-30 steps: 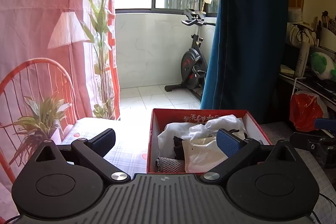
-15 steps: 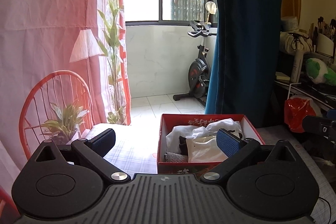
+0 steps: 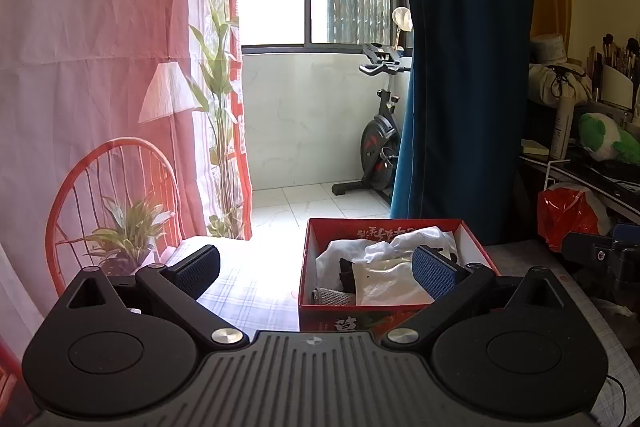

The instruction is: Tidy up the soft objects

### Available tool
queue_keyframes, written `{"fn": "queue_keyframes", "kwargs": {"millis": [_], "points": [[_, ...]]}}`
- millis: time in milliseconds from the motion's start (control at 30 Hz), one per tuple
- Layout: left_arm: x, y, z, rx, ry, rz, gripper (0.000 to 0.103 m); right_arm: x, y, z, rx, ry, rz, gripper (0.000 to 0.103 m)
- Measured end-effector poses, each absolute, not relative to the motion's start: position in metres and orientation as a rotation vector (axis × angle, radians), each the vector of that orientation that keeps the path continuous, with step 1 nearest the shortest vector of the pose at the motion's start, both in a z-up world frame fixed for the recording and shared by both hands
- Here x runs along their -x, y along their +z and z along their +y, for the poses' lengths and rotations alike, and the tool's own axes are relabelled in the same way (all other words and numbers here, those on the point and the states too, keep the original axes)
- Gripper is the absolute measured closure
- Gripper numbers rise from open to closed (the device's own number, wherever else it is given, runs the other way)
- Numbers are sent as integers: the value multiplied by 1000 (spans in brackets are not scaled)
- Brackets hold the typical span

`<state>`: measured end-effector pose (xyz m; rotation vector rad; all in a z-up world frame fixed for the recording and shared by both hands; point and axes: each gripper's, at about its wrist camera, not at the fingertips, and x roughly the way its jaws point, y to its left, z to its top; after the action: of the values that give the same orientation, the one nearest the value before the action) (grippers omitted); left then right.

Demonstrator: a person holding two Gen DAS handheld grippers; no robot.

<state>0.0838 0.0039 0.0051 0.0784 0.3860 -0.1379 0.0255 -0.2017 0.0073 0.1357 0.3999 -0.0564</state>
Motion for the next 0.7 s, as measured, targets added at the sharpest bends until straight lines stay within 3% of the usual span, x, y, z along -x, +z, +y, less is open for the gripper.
{"fn": "queue_keyframes", "kwargs": {"millis": [700], "points": [[-81,3,8,-64,-153,394,0,-24,8,-201,-123,-73,388,0]]}}
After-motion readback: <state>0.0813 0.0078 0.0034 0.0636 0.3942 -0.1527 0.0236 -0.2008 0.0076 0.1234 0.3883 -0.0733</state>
